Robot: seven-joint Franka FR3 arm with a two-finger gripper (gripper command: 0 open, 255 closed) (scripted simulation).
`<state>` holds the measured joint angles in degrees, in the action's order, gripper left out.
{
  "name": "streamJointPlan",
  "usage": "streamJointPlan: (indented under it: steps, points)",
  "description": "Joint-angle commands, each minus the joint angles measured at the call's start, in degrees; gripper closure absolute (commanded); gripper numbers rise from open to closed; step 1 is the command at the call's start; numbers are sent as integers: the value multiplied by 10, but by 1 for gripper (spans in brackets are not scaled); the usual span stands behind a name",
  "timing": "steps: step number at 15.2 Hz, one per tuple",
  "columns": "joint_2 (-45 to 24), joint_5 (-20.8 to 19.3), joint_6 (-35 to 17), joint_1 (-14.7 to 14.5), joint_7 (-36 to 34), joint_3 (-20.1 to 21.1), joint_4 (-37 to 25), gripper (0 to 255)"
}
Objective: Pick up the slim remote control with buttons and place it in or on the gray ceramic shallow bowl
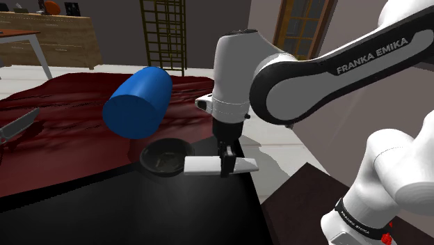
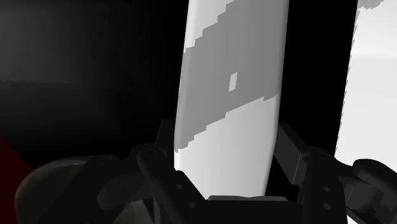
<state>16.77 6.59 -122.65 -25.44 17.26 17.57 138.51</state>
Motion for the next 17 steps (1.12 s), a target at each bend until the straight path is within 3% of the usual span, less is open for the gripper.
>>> streamJointPlan:
  steps: [1,9,17]
  points:
    - [-39,-14,1,10,3,-3,-38,255]
    - [-208,-72,27,35,5,-16,-228,255]
    - [-375,-114,93,32,12,-32,-454,255]
